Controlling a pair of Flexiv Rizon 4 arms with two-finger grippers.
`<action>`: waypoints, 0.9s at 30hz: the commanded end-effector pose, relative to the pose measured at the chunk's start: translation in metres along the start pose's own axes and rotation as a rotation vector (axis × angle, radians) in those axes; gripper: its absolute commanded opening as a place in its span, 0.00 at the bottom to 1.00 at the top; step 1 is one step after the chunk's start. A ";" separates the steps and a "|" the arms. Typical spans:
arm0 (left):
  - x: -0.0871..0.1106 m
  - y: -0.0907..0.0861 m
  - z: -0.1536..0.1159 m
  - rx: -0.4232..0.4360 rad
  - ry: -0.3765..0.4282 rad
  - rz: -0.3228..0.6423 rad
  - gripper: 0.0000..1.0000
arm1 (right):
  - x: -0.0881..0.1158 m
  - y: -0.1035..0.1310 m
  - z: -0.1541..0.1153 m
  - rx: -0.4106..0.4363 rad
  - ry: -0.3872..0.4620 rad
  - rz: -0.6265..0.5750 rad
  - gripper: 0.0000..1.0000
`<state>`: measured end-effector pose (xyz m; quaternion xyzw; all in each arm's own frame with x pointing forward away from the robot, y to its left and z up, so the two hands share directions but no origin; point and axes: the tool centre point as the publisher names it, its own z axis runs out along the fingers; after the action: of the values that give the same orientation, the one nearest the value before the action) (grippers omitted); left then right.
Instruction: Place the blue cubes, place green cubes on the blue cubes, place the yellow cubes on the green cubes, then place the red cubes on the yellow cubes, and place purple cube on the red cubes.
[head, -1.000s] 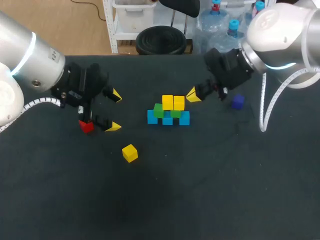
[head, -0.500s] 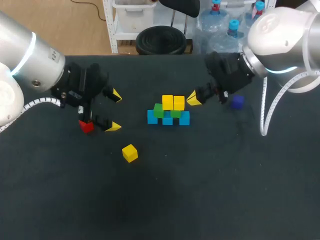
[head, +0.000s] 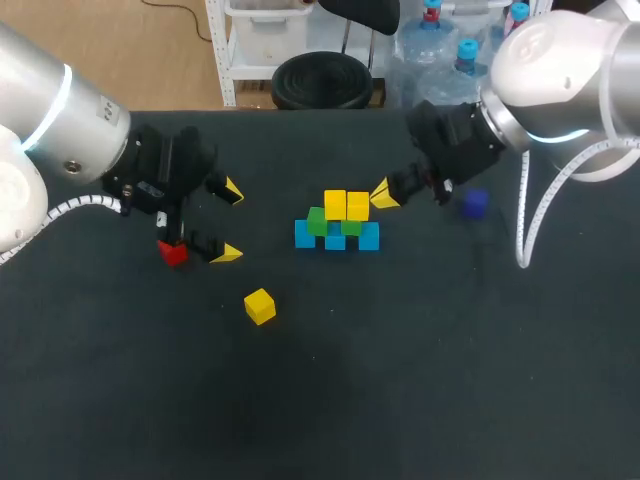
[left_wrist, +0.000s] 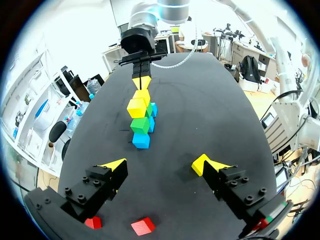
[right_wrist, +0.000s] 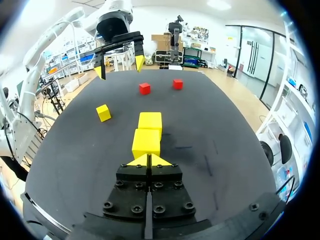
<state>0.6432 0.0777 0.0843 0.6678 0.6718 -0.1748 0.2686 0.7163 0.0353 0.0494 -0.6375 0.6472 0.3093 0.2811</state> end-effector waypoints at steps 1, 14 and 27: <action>0.001 0.000 0.000 -0.001 -0.005 0.003 1.00 | 0.000 -0.002 0.001 -0.002 -0.001 -0.001 0.00; 0.001 0.000 0.000 -0.001 -0.005 0.003 1.00 | 0.004 0.002 -0.018 0.042 -0.006 0.015 0.00; 0.001 0.000 0.000 -0.001 -0.005 0.003 1.00 | 0.017 0.021 -0.048 0.147 -0.105 0.071 1.00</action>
<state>0.6432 0.0776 0.0843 0.6678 0.6718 -0.1748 0.2686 0.7110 -0.0017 0.0646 -0.5850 0.6717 0.3137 0.3290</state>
